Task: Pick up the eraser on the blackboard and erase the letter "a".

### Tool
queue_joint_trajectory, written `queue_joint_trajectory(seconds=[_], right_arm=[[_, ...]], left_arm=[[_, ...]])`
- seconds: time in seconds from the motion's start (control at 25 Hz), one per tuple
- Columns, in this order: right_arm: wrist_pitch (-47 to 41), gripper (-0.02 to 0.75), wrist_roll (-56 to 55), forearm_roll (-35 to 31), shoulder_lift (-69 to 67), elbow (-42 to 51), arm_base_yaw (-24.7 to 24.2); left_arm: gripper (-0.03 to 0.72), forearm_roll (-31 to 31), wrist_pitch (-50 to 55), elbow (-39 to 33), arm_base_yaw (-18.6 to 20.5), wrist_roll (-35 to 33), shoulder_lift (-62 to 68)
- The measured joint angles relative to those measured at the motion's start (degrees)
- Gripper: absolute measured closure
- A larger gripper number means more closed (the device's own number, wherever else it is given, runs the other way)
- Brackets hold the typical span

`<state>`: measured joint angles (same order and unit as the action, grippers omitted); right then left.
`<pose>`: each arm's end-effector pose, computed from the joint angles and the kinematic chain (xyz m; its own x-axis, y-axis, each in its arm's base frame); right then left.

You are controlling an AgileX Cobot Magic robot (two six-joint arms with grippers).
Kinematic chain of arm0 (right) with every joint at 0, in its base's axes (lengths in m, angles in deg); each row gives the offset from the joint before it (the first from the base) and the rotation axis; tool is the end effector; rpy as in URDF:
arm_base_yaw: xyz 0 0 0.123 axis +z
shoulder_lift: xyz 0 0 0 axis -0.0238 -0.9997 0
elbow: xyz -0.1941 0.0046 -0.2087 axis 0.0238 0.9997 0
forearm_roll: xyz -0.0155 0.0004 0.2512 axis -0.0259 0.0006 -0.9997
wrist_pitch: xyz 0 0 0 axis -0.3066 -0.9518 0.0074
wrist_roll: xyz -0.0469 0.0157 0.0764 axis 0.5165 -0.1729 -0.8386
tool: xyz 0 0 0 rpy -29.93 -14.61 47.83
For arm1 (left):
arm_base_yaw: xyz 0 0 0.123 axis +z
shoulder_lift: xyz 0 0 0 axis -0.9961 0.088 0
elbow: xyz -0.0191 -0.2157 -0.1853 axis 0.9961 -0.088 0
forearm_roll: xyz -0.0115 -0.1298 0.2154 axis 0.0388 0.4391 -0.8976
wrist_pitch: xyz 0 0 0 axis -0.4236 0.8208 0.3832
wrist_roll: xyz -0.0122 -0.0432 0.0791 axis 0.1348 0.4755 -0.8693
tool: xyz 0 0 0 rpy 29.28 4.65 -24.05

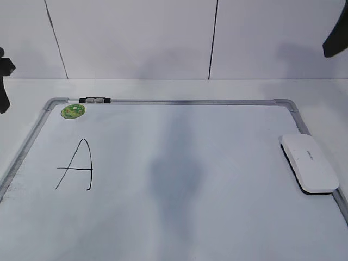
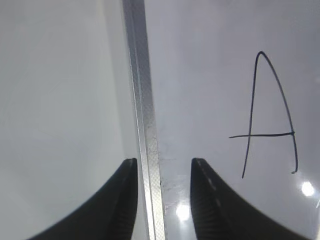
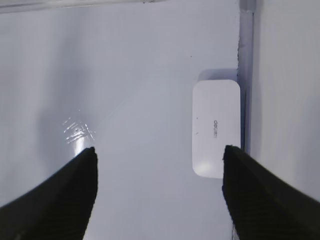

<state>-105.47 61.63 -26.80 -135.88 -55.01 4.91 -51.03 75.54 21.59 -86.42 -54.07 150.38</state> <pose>0.2786 0.0327 0.3831 -0.8967 0.0027 -0.4426 -0.0846 0.9805 0.1773 0.3584 -0.0229 0.2687 -0.9870 0.0627 -0.1479 0.0843 0.9858 -0.1451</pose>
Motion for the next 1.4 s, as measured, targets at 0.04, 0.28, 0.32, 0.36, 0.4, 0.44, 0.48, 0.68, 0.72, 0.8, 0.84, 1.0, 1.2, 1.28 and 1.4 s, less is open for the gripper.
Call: queue_joint_trajectory(seconds=[0.04, 0.28, 0.32, 0.36, 0.4, 0.44, 0.48, 0.68, 0.72, 0.8, 0.84, 1.0, 1.2, 1.28, 1.4], right_arm=[[0.0, 0.145, 0.0, 0.0, 1.44, 1.43, 0.0], [-0.15, 0.144, 0.0, 3.27, 10.31, 13.41, 0.0], [-0.15, 0.144, 0.0, 3.64, 11.58, 15.3, 0.0], [-0.25, 0.145, 0.0, 3.91, 12.76, 16.77, 0.0], [-0.25, 0.145, 0.0, 4.04, 13.68, 18.39, 0.0], [-0.25, 0.145, 0.0, 4.04, 14.7, 19.89, 0.0], [-0.25, 0.145, 0.0, 4.04, 15.67, 21.07, 0.0], [-0.25, 0.145, 0.0, 4.04, 20.04, 26.28, 0.0], [-0.25, 0.145, 0.0, 3.93, 21.04, 27.07, 0.0], [-0.25, 0.145, 0.0, 3.93, 23.33, 28.26, 0.0], [-0.25, 0.145, 0.0, 3.93, 24.36, 28.76, 0.0], [-0.25, 0.145, 0.0, 3.93, 29.32, 30.75, 0.0], [-0.38, 0.145, 0.0, 3.93, 36.23, 33.37, 0.0], [-0.4, 0.145, 0.0, 3.93, 39.15, 35.39, 0.0], [-0.61, 0.145, 0.0, 3.93, 43.59, 38.34, 0.0]], left_arm=[[0.421, -0.12, 0.0, -0.1, 0.0, 0.0, -1.34], [0.433, -3.93, 0.51, -4.72, 0.0, 0.0, -11.55], [0.435, -4.41, 0.63, -5.92, 0.0, 0.0, -13.47], [0.435, -4.99, 0.87, -6.93, 0.0, 0.0, -15.35], [0.436, -5.44, 0.98, -8.13, 0.0, 0.0, -16.89], [0.436, -5.66, 1.12, -9.28, 0.0, 0.0, -18.72], [0.436, -5.78, 1.25, -10.33, 0.0, 0.0, -20.53], [0.439, -5.27, 1.34, -15.23, 0.0, 0.0, -29.53], [0.439, -5.18, 1.34, -16.29, 0.0, 0.0, -31.17], [0.439, -5.04, 1.34, -18.32, 0.0, 0.04, -35.35], [0.439, -5.04, 1.37, -19.36, 0.0, 0.04, -37.11], [0.447, -5.04, 1.59, -22.3, 0.0, 0.04, -45.1], [0.45, -3.07, 1.82, -26.22, 0.0, 0.18, -55.28], [0.452, -2.39, 1.84, -28.44, 0.0, 0.27, -59.6], [0.453, -3.03, 2.41, -31.21, 0.0, 0.27, -66.83]])
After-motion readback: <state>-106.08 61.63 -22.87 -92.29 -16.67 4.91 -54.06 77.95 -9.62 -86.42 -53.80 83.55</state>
